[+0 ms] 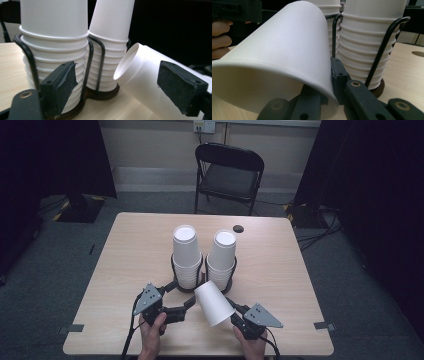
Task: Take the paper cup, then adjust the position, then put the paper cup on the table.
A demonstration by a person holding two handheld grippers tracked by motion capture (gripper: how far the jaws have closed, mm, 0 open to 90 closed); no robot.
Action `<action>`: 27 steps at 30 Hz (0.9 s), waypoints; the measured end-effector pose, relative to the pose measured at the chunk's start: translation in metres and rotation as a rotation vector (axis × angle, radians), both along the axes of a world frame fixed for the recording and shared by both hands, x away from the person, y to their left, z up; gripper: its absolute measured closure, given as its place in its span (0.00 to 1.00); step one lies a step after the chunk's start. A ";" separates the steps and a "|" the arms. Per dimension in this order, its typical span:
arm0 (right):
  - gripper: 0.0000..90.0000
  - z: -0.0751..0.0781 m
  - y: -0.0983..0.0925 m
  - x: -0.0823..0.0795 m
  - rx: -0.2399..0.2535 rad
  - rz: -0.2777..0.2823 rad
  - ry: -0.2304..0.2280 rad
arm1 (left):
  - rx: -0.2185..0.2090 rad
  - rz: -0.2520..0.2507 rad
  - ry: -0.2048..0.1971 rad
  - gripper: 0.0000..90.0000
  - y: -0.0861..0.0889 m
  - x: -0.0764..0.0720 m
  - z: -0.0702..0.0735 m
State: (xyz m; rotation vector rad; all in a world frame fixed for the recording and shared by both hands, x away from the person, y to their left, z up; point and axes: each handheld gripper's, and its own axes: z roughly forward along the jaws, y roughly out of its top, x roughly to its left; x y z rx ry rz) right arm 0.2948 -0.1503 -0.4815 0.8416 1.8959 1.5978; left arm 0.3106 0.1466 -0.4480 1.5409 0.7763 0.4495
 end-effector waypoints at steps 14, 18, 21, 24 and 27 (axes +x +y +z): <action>0.95 0.006 -0.004 0.007 -0.051 0.038 0.099 | 0.163 -0.021 -0.056 0.17 -0.003 -0.003 0.002; 0.95 0.008 -0.006 0.010 -0.056 0.049 0.117 | 0.164 -0.030 -0.057 0.17 -0.003 -0.002 0.000; 0.95 0.011 -0.007 0.013 -0.065 0.057 0.129 | 0.183 -0.054 -0.060 0.17 -0.002 0.000 -0.003; 0.95 0.014 -0.009 0.015 -0.076 0.064 0.146 | 0.221 -0.050 -0.072 0.17 -0.003 0.000 -0.004; 0.95 0.016 -0.010 0.015 -0.090 0.067 0.159 | 0.248 -0.078 -0.090 0.18 -0.005 -0.002 -0.003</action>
